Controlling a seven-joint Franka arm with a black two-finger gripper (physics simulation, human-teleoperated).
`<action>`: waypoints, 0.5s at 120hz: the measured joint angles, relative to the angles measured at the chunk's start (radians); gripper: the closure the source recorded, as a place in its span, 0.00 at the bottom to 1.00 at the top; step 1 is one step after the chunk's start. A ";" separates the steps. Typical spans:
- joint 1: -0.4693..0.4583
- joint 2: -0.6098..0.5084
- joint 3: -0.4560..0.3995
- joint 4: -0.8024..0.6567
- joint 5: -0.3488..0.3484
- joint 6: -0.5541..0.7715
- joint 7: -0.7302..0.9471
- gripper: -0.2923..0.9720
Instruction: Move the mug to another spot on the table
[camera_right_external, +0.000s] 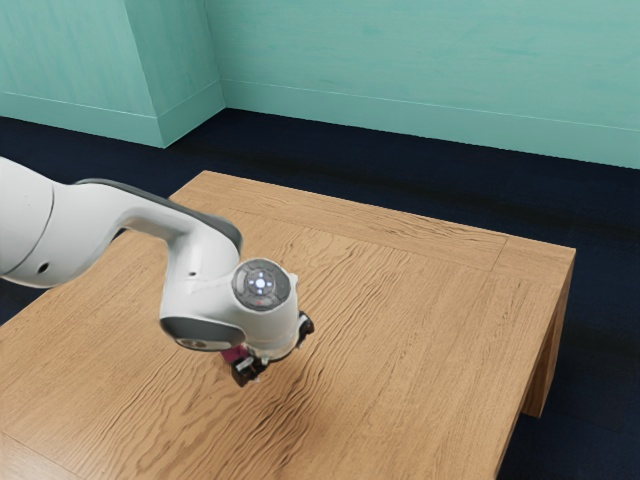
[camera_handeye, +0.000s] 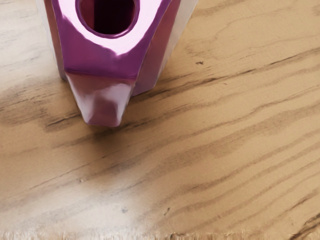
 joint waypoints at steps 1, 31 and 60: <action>0.000 -0.002 -0.004 0.000 -0.001 0.000 -0.001 0.24; -0.008 -0.108 -0.083 0.039 -0.246 0.002 0.040 0.23; -0.007 -0.228 -0.048 0.175 -0.831 -0.189 0.359 0.23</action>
